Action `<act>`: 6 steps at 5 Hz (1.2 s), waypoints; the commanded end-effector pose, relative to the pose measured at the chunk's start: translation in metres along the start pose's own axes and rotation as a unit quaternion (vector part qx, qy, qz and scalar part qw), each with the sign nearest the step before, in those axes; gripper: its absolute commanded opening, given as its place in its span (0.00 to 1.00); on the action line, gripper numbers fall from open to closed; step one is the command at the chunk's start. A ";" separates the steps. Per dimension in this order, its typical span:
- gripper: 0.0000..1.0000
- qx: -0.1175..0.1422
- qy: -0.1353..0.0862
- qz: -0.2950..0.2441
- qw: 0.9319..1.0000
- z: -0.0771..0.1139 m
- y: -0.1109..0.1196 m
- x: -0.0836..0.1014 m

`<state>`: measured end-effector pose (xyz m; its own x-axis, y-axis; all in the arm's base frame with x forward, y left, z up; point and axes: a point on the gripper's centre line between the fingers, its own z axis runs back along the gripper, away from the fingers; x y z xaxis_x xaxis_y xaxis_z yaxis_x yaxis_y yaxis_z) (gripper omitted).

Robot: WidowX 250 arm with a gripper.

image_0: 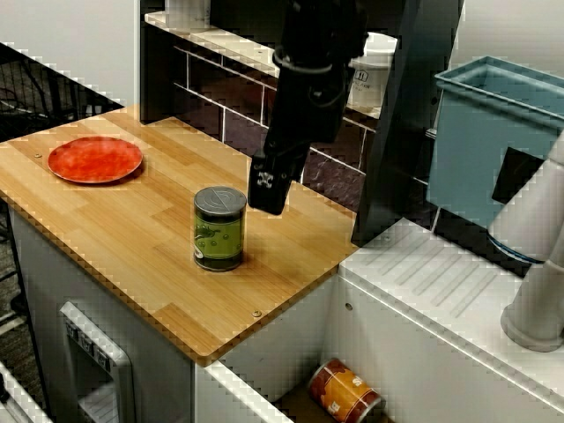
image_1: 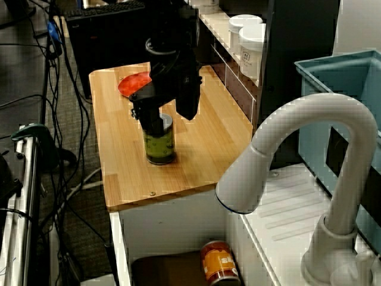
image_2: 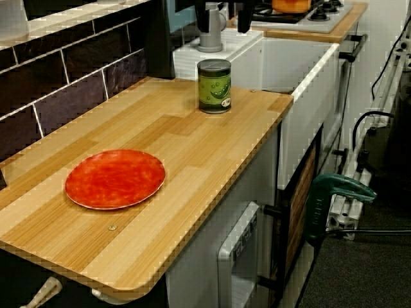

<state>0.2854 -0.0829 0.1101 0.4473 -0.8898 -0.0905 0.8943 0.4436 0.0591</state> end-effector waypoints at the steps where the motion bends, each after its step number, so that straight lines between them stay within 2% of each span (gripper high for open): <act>1: 1.00 0.028 0.002 0.020 0.999 -0.022 -0.001 -0.003; 2: 1.00 0.046 -0.003 0.027 0.999 -0.034 -0.001 -0.013; 3: 1.00 0.016 -0.031 0.019 0.999 -0.042 0.004 -0.026; 4: 1.00 0.010 -0.037 0.019 0.999 -0.040 0.008 -0.035; 6: 1.00 -0.031 -0.061 -0.034 0.997 -0.040 0.019 -0.065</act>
<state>0.2695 -0.0131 0.0584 0.3855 -0.9227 -0.0019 0.9203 0.3847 -0.0713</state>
